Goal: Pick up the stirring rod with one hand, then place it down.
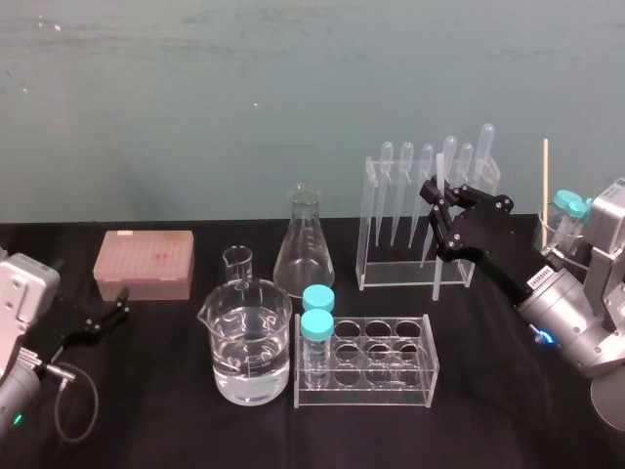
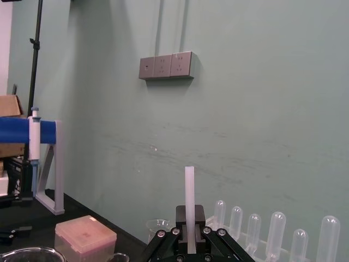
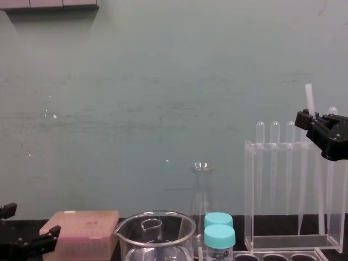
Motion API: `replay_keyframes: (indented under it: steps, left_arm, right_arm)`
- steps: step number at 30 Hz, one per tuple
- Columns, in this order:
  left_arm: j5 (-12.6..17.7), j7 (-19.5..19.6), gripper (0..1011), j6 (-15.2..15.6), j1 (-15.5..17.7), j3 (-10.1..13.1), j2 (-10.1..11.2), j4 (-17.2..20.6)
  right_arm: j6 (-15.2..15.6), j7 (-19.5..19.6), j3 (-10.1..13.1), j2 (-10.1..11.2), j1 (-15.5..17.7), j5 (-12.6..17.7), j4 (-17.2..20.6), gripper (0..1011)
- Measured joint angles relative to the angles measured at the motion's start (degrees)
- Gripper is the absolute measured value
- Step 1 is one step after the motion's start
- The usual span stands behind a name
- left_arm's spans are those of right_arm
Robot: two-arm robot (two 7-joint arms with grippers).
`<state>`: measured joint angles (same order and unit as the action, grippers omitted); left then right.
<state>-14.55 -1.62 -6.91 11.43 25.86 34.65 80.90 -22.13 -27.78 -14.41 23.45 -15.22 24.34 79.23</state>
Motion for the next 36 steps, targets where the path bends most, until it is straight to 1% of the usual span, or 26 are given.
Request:
replay_keyframes:
  steps: [10, 14, 19, 20, 25, 30, 36]
  left_arm:
    - [0.0, 0.0, 1000, 0.0, 0.0, 0.0, 0.0, 0.0]
    - [0.0, 0.0, 1000, 0.0, 0.0, 0.0, 0.0, 0.0]
    - [0.0, 0.0, 1000, 0.0, 0.0, 0.0, 0.0, 0.0]
    - [0.0, 0.0, 1000, 0.0, 0.0, 0.0, 0.0, 0.0]
    - [0.0, 0.0, 1000, 0.0, 0.0, 0.0, 0.0, 0.0]
    - [0.0, 0.0, 1000, 0.0, 0.0, 0.0, 0.0, 0.0]
    - [0.0, 0.0, 1000, 0.0, 0.0, 0.0, 0.0, 0.0]
  right_arm:
    - [-0.1, -0.21, 0.12, -0.09, -0.01, -0.05, 0.0, 70]
    - [-0.59, -1.63, 0.3, -0.22, -0.11, 0.2, -0.02, 70]
    - [-0.58, -5.29, 0.41, -0.4, -0.11, 1.94, 0.48, 70]
    - [-0.58, -5.29, 0.41, -0.4, -0.11, 1.94, 0.48, 70]
    - [0.46, -7.28, 0.06, -0.04, 0.32, 3.04, 1.29, 70]
    - [1.71, -8.18, -0.61, 0.34, 0.52, 3.58, 1.58, 70]
    - [2.36, -8.91, -1.2, 0.57, 0.33, 4.14, 1.06, 70]
